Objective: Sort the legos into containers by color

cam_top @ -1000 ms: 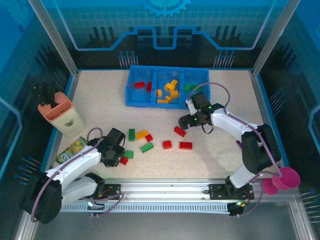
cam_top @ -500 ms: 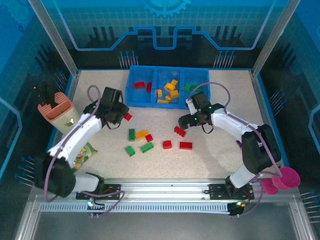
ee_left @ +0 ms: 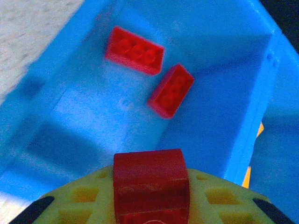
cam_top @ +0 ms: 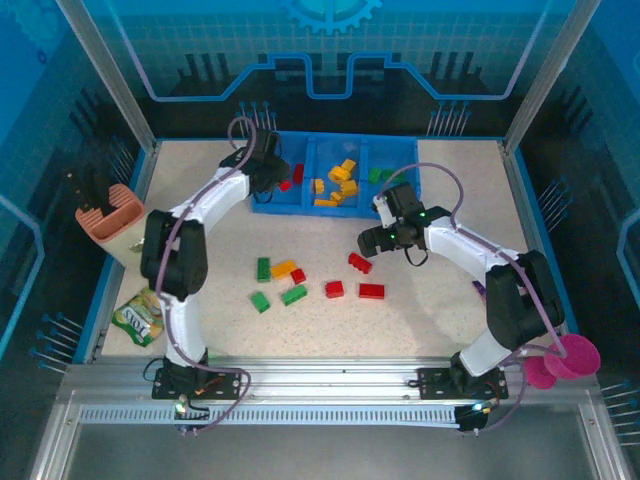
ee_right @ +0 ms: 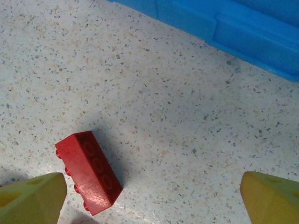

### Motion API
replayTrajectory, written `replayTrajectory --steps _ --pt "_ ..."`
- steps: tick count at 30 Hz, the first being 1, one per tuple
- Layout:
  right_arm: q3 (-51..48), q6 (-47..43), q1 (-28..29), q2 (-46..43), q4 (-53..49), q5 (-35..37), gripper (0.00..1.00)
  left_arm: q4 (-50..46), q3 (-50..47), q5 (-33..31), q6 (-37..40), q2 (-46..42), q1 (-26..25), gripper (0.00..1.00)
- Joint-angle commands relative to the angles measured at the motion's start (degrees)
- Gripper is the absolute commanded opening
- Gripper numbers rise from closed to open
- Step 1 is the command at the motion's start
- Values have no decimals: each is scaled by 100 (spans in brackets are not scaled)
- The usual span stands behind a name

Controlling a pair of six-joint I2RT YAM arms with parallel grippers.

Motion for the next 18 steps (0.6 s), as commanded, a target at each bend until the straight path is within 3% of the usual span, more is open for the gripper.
replayTrajectory --steps 1,5,11,18 --pt "77 -70 -73 -203 -30 -35 97 -224 830 -198 462 647 24 27" --pt "60 -97 -80 -297 -122 72 97 -516 1479 -271 536 1272 33 28" --pt "49 -131 -77 -325 -223 119 97 -423 1614 -244 600 1474 42 29" --pt "129 -135 -80 -193 -250 99 97 -544 1576 -308 800 1360 42 47"
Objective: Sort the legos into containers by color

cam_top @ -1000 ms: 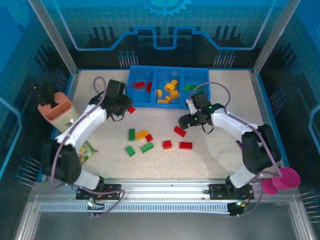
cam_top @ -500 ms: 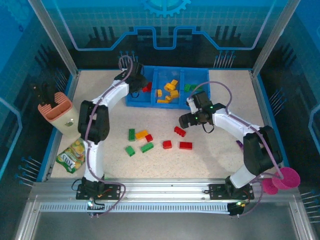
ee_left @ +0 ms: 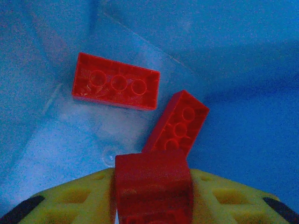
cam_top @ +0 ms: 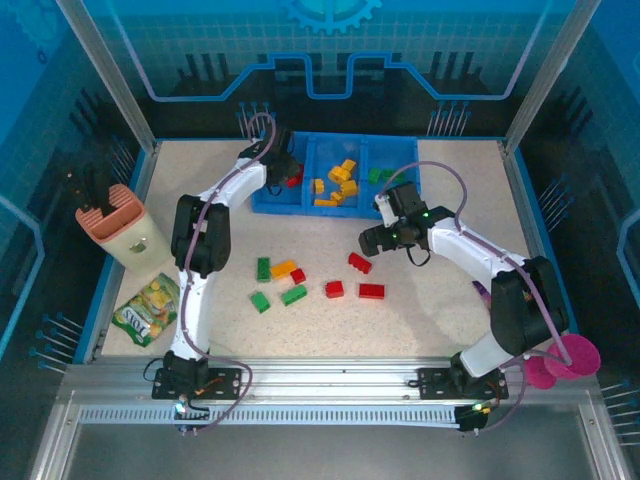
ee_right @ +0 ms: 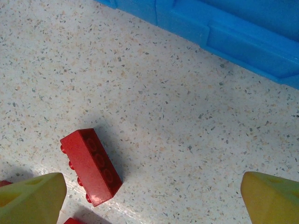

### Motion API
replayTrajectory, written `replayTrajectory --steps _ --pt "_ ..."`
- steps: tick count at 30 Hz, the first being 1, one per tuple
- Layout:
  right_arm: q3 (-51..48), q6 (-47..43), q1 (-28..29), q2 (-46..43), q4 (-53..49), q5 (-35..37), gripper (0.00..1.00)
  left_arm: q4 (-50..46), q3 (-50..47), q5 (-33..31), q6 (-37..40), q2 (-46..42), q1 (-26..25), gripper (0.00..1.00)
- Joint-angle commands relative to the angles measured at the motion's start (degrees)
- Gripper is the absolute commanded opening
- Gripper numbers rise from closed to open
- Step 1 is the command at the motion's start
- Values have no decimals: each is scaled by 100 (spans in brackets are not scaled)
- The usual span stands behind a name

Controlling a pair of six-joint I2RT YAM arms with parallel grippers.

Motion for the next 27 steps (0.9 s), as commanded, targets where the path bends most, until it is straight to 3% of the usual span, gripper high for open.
replayTrajectory --steps 1,14,19,27 --pt "140 -70 -84 11 -132 48 97 -195 123 -131 279 -117 37 48" --pt "133 -23 -59 -284 -233 150 97 -74 -1258 76 1007 -1965 -19 55" --pt "189 -20 -87 -596 -352 554 98 -774 -1779 349 319 -2713 -293 58" --pt "-55 209 -592 -1464 -61 546 99 -1148 -2436 778 -1257 -3237 -1584 59"
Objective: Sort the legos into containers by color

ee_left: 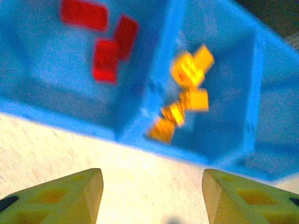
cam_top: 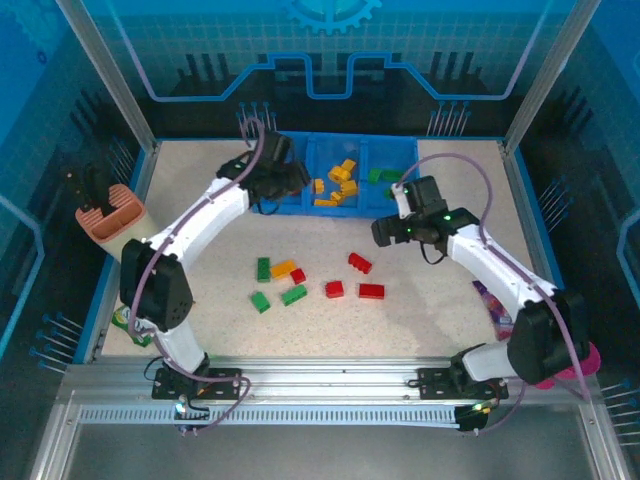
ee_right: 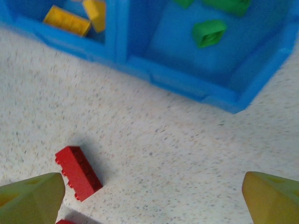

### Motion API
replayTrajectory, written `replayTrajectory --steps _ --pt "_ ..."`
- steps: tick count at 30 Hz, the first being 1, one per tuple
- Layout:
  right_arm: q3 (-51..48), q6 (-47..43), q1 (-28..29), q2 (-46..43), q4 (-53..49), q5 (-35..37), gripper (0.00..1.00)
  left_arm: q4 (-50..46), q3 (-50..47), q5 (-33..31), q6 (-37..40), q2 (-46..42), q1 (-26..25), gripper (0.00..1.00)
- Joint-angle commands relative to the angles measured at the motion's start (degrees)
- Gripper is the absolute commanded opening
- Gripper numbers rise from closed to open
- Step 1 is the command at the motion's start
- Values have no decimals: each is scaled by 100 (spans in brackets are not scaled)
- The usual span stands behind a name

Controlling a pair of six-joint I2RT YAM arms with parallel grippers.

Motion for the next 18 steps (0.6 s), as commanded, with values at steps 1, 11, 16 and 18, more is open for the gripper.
replayTrajectory --steps 1,11,16,18 --pt "-103 194 -301 -398 131 84 99 -398 -243 451 -1062 -61 -526 60" --pt "-409 401 -857 -829 348 -301 99 -26 -361 688 -2659 691 -1728 61" --pt "-468 394 -954 -888 323 -474 99 -115 -82 580 -2796 1098 -1920 62" --pt "-413 395 -993 -895 262 -565 99 -151 -13 561 -2866 1259 -1935 62"
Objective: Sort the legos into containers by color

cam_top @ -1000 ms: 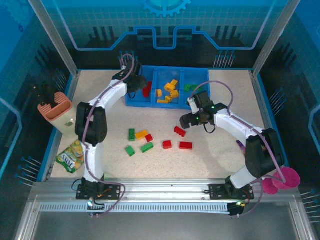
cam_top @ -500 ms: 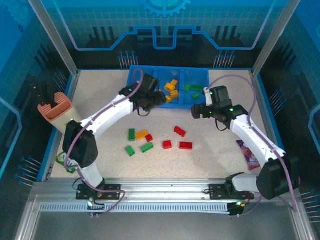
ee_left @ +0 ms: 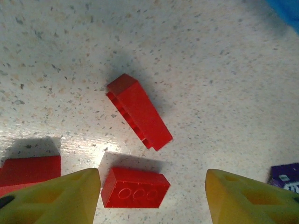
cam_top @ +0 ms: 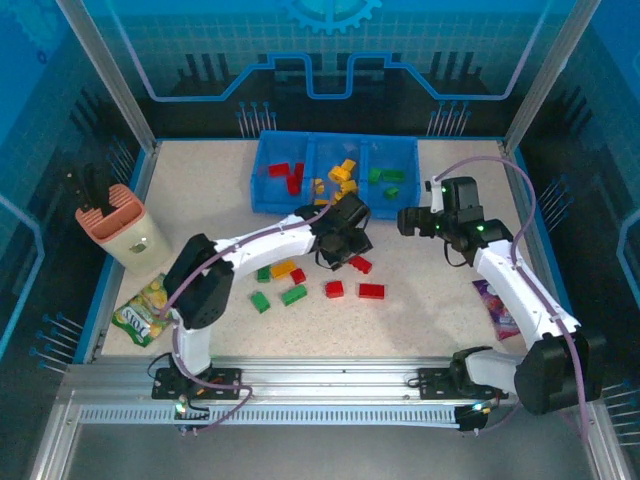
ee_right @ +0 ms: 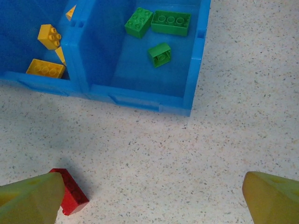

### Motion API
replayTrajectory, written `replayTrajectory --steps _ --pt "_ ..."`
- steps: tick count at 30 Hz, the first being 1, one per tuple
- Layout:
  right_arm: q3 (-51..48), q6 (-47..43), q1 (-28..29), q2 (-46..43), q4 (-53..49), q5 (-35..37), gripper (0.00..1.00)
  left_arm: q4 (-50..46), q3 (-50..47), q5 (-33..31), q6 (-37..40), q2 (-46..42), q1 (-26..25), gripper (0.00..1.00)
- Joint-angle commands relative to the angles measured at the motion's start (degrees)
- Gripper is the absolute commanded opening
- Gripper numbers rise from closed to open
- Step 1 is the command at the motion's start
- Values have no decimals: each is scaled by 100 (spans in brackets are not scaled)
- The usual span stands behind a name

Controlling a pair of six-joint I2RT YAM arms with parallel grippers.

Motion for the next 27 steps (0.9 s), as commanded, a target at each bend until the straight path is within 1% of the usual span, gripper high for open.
replayTrajectory --steps 1,4,7,11,16,22,25,27 --pt "49 46 -147 -141 -43 -263 99 -133 271 7 -336 241 -49 62" --pt "54 53 -346 -133 -34 -495 99 -3 335 -15 -432 493 -66 62" --pt "89 111 -546 -23 7 -768 99 -88 511 -14 -529 816 -69 62" --pt "5 150 -676 -11 161 -885 99 -47 688 57 -623 1174 -71 62" --pt "-98 205 -764 77 276 -986 99 -169 937 192 -591 1493 -68 58" --pt "-182 242 -813 178 411 -1062 99 -282 909 176 -468 1554 -69 47" --pt "-187 242 -826 213 424 -1064 99 -259 845 216 -427 1561 -72 37" --pt "-191 243 -828 213 420 -1058 99 -198 785 308 -384 1568 -61 25"
